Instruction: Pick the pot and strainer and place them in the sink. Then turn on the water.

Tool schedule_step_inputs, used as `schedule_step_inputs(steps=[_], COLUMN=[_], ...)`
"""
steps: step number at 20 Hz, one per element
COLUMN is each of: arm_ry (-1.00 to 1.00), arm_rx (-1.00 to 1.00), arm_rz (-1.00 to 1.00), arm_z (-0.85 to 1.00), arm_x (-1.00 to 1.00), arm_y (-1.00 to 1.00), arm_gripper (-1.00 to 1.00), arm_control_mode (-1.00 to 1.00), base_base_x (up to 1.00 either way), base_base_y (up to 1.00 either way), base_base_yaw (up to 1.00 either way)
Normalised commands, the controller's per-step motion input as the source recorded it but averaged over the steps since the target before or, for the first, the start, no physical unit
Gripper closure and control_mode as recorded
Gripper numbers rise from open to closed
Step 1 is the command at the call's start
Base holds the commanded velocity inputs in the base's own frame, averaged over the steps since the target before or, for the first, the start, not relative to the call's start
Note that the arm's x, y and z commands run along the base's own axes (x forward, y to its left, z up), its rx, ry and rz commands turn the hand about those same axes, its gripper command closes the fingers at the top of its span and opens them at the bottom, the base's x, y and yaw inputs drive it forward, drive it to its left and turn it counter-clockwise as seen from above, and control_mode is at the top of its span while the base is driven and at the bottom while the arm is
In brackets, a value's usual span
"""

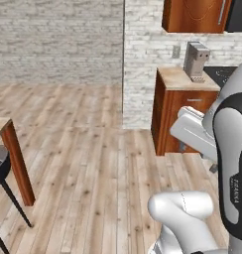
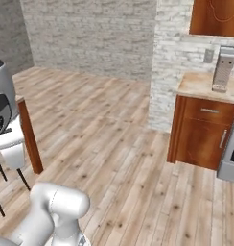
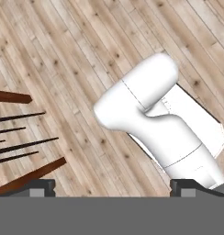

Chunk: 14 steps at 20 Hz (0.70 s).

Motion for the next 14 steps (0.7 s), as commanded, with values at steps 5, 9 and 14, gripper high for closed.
schedule_step_inputs(steps=[5, 9, 14], arm_ry=[0.00, 0.00, 0.00], arm_rx=[0.00, 0.00, 0.00], arm_rz=[0.00, 0.00, 0.00], arm_z=[0.00, 0.00, 0.00], arm_x=[0.00, 0.00, 0.00], arm_y=[0.00, 0.00, 0.00], arm_gripper=[-1.00, -1.00, -1.00], arm_control_mode=[1.00, 1.00, 1.00], base_base_x=[-0.52, -0.59, -0.21], base_base_y=[0.39, 0.43, 0.64], base_base_yaw=[-0.24, -0.17, -0.19])
